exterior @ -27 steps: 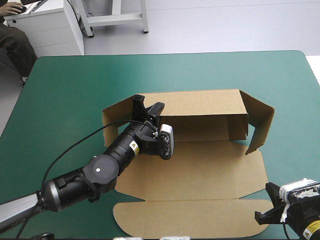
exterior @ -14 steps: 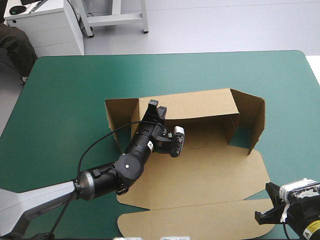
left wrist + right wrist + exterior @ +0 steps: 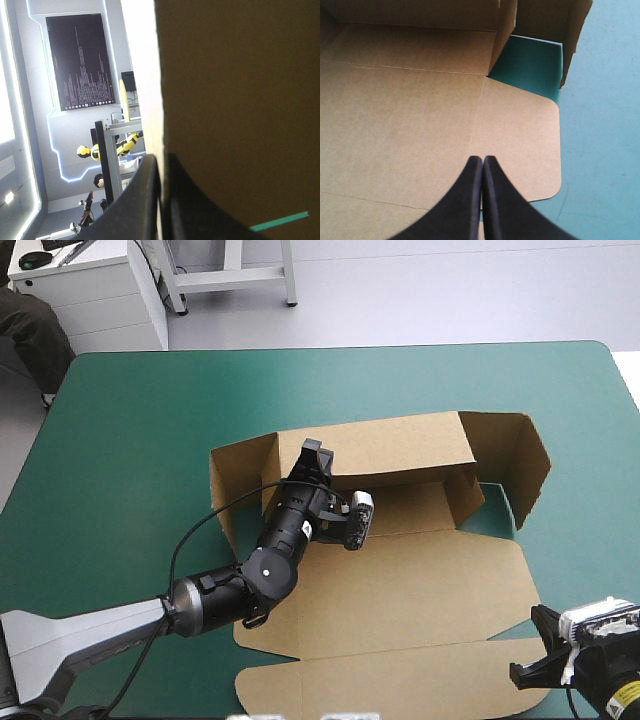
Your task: Fold the box
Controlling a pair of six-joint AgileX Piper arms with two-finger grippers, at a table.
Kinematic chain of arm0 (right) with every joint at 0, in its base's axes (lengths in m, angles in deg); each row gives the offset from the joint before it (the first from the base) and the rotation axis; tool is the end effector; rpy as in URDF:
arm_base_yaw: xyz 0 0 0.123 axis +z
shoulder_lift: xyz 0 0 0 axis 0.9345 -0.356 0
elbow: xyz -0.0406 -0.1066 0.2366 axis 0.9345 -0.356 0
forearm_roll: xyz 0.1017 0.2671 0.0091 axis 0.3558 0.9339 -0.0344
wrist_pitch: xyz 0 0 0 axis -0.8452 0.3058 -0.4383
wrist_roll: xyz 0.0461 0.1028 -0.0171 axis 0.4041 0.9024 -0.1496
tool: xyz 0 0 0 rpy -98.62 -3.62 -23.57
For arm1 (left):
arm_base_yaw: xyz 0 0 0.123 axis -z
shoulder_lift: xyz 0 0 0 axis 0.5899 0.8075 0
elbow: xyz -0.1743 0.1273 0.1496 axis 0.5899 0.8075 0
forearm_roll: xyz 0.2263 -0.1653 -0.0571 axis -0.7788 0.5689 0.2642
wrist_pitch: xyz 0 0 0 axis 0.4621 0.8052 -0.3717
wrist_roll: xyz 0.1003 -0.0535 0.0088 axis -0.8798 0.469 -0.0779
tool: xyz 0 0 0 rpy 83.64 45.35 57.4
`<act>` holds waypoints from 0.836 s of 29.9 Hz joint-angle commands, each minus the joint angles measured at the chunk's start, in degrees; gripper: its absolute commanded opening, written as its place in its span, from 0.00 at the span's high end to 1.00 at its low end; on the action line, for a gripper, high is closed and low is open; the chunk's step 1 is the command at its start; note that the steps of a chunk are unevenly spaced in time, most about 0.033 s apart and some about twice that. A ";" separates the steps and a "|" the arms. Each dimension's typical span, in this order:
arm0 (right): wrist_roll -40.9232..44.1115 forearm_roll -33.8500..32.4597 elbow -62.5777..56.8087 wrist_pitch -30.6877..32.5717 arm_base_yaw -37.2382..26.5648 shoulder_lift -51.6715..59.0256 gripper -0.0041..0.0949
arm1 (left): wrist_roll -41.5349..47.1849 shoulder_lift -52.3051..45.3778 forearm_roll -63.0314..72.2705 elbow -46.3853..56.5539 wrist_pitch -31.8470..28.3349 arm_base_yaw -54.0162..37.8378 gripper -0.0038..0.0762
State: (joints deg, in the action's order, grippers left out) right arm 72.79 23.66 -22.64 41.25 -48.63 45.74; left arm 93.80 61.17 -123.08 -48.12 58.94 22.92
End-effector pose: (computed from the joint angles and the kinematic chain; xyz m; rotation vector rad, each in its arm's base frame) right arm 0.1054 0.0357 0.2743 -0.2786 2.0393 0.2330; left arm 0.2502 -0.2843 0.2335 1.5725 1.1295 0.8106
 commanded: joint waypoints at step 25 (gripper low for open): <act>15.79 -6.55 19.53 -1.52 -0.30 -17.64 0.10 | 0.65 -2.75 -2.81 -0.96 1.51 0.20 0.96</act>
State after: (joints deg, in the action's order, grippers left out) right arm 86.23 21.26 -9.88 43.29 -48.63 33.88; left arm 93.86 60.48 -122.90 -48.12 58.49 22.92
